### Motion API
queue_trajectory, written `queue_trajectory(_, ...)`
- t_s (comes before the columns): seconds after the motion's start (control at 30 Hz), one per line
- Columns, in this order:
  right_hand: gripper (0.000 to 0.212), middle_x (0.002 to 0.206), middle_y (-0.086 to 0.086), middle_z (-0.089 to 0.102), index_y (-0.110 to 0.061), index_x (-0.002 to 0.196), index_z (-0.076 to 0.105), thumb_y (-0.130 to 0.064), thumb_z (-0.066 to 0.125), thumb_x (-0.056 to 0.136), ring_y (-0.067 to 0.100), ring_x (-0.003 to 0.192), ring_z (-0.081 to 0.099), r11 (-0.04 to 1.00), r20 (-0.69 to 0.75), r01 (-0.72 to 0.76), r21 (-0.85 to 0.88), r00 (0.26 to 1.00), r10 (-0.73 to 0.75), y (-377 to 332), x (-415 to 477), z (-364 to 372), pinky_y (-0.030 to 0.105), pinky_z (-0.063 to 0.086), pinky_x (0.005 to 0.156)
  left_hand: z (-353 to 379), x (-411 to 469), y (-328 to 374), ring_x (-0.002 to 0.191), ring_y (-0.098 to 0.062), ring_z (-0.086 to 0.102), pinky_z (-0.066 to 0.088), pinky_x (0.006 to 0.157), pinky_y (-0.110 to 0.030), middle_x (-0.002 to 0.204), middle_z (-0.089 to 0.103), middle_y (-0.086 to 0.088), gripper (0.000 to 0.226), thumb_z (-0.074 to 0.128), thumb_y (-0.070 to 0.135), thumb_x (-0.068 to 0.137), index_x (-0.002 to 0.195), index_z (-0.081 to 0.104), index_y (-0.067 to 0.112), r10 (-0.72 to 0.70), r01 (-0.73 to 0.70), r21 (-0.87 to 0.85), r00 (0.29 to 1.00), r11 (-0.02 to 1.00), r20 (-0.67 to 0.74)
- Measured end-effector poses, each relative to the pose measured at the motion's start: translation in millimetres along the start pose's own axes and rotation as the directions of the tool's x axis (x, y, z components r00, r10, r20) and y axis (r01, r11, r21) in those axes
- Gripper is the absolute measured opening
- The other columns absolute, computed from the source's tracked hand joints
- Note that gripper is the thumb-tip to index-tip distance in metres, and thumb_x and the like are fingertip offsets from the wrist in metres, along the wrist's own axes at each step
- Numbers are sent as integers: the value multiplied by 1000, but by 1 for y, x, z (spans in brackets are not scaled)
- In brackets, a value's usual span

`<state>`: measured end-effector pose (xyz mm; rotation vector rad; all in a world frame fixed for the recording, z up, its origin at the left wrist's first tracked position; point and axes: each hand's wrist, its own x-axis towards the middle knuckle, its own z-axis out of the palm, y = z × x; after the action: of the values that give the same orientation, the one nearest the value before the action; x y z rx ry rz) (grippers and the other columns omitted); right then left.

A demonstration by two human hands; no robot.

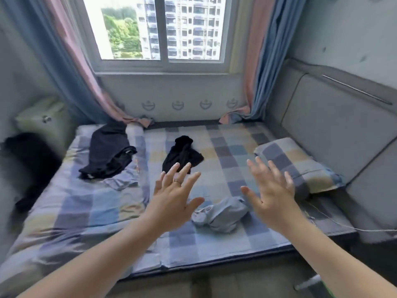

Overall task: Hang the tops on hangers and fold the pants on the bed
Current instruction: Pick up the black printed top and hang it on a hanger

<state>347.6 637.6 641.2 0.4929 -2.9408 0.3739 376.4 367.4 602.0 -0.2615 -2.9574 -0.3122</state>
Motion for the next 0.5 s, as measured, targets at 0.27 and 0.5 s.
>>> queue_trajectory(0.27, 64, 167, -13, 9, -41, 158, 10, -63, 27, 100, 14, 154, -1, 984, 185, 109, 144, 973, -135, -27, 133, 81, 45, -6, 121, 49, 55, -91, 153, -17, -8, 1, 121, -44, 168, 6, 8, 67, 30, 67, 97, 157, 16, 40, -292, 302, -37, 943, 953, 161)
queue_trajectory(0.5, 64, 168, -14, 3, -41, 158, 6, -58, 29, 101, 13, 154, -3, 966, 375, 198, 168, 893, -248, -62, 229, 156, 43, -4, 121, 78, 77, -162, 154, -21, 2, 8, 121, -45, 167, 14, 3, 63, 38, 58, 100, 156, 23, 35, -491, 517, -47, 834, 855, 250)
